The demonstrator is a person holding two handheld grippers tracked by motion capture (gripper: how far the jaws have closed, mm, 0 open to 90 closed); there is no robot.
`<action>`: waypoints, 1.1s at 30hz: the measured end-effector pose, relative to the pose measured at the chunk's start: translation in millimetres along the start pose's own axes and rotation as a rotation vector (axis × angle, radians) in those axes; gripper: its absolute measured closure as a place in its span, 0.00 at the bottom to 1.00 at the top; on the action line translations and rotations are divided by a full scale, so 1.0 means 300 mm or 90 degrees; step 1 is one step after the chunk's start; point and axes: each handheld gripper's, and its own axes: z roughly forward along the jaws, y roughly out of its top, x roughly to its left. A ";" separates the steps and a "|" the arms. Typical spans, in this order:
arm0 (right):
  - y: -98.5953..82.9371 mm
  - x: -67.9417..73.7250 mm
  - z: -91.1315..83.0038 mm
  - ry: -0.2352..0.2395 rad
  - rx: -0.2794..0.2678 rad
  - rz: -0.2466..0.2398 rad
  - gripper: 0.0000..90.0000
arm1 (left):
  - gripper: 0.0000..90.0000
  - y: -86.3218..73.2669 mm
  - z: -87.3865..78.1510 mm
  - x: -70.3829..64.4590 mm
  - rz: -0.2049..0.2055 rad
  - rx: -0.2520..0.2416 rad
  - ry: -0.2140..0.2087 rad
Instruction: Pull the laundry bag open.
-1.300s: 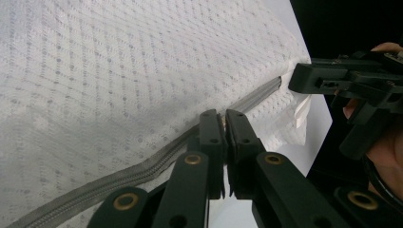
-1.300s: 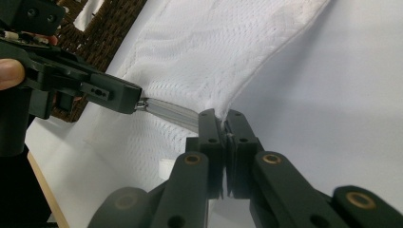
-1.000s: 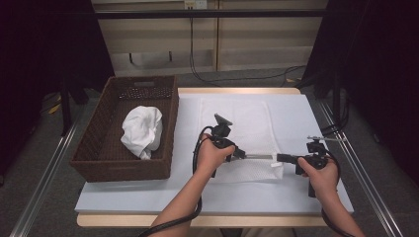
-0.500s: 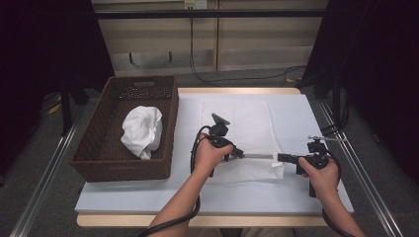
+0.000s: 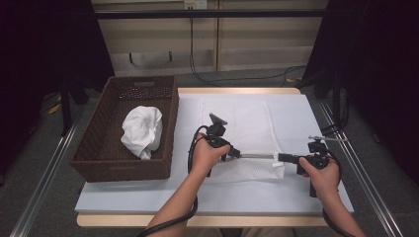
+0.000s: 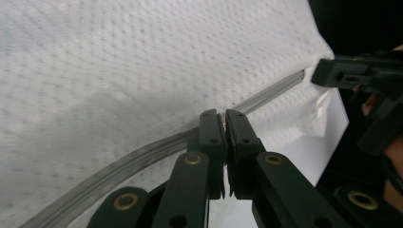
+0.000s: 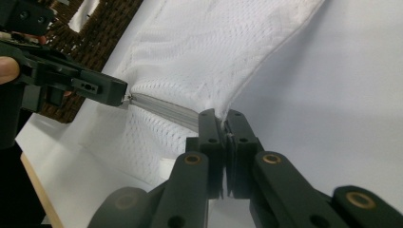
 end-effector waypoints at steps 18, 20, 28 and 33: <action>0.000 -0.002 -0.005 0.002 -0.002 0.001 0.96 | 0.97 -0.007 -0.009 0.017 -0.012 0.001 -0.008; 0.000 -0.003 -0.005 0.003 -0.003 0.002 0.96 | 0.97 -0.007 -0.010 0.017 -0.011 0.002 -0.007; 0.000 -0.002 -0.006 -0.001 -0.003 -0.002 0.96 | 0.97 -0.006 -0.016 0.019 -0.010 0.003 0.006; -0.001 -0.005 -0.006 0.006 -0.005 0.000 0.96 | 0.97 -0.009 -0.025 0.023 -0.015 0.000 -0.005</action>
